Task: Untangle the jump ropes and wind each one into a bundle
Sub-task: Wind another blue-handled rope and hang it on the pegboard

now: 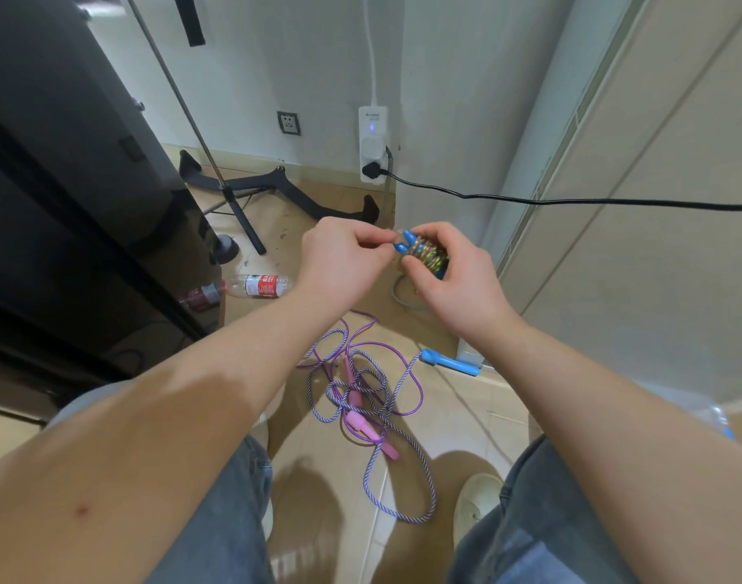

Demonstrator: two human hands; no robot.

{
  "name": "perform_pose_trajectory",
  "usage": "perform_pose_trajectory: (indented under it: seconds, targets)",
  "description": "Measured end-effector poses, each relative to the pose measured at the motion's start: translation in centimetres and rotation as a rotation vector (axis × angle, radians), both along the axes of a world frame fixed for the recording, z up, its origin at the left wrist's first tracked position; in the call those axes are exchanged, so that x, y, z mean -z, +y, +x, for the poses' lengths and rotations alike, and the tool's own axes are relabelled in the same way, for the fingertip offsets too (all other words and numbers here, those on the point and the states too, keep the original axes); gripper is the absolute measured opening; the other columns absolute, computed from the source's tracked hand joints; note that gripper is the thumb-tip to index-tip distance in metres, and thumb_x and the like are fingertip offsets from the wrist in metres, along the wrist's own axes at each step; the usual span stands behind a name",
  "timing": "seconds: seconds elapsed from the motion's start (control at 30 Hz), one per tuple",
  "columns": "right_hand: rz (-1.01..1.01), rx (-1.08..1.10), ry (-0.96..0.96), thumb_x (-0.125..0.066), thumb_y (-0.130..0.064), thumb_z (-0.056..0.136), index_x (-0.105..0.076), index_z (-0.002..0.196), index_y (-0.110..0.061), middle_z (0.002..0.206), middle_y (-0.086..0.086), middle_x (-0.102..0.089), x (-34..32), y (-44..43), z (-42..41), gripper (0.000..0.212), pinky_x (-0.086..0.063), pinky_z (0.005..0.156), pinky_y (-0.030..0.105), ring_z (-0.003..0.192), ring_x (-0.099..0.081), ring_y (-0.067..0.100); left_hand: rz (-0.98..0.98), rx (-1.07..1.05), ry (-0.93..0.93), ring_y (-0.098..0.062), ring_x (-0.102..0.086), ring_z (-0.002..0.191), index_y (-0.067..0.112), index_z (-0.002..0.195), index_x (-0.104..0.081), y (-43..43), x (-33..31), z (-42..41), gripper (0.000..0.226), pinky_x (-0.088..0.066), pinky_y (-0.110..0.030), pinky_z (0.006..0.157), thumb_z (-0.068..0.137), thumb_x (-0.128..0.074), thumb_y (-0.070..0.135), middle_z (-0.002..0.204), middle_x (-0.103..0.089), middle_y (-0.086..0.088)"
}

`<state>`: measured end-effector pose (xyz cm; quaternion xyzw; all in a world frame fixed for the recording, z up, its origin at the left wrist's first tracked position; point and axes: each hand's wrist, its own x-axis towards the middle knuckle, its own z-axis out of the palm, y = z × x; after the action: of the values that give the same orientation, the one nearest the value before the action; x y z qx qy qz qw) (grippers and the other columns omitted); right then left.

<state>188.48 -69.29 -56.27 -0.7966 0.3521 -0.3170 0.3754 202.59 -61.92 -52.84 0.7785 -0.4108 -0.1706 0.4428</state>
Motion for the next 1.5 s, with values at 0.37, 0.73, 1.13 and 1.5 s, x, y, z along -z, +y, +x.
perform_pose_trajectory:
  seconds: [0.37, 0.73, 1.13, 1.5]
  targets:
    - [-0.221, -0.071, 0.154, -0.064, -0.030, 0.092, -0.060, 0.119, -0.024, 0.109, -0.007, -0.067, 0.4, -0.2, 0.0, 0.028, -0.038, 0.082, 0.020, 0.100, -0.060, 0.014, 0.114, 0.086, -0.208, -0.002, -0.062, 0.080, 0.028, 0.100, -0.080, 0.5, 0.0, 0.0, 0.015, -0.048, -0.018, 0.080, 0.087, -0.072, 0.028, 0.083, -0.073, 0.013]
    - [-0.115, -0.043, 0.013, -0.066, -0.029, 0.093, -0.063, 0.118, -0.027, 0.102, -0.016, -0.067, -0.2, 0.0, -0.4, 0.026, -0.044, 0.079, 0.012, 0.091, -0.060, 0.000, -0.026, 0.144, 0.153, -0.005, -0.064, 0.063, 0.027, 0.096, -0.080, 0.6, 0.0, 0.4, 0.011, -0.045, -0.022, 0.056, 0.086, -0.075, 0.024, 0.075, -0.074, 0.006]
    - [-0.264, -0.056, 0.132, -0.064, -0.029, 0.091, -0.062, 0.123, -0.023, 0.111, -0.007, -0.068, 0.3, 0.4, 0.3, 0.032, -0.046, 0.089, 0.025, 0.102, -0.062, 0.014, 0.039, -0.047, 0.524, -0.006, -0.050, 0.049, 0.015, 0.083, -0.075, 0.2, -0.4, 0.9, 0.011, -0.045, -0.017, 0.049, 0.077, -0.083, 0.011, 0.070, -0.066, -0.003]
    - [-0.310, -0.077, 0.168, -0.064, -0.030, 0.090, -0.062, 0.126, -0.021, 0.114, -0.003, -0.069, 0.5, 0.1, -0.2, 0.037, -0.044, 0.091, 0.024, 0.104, -0.063, 0.017, 0.088, 0.045, 0.418, -0.008, -0.048, 0.050, 0.016, 0.084, -0.077, 0.1, -0.2, 1.3, 0.001, -0.045, -0.019, 0.050, 0.084, -0.077, 0.016, 0.057, -0.064, 0.005]
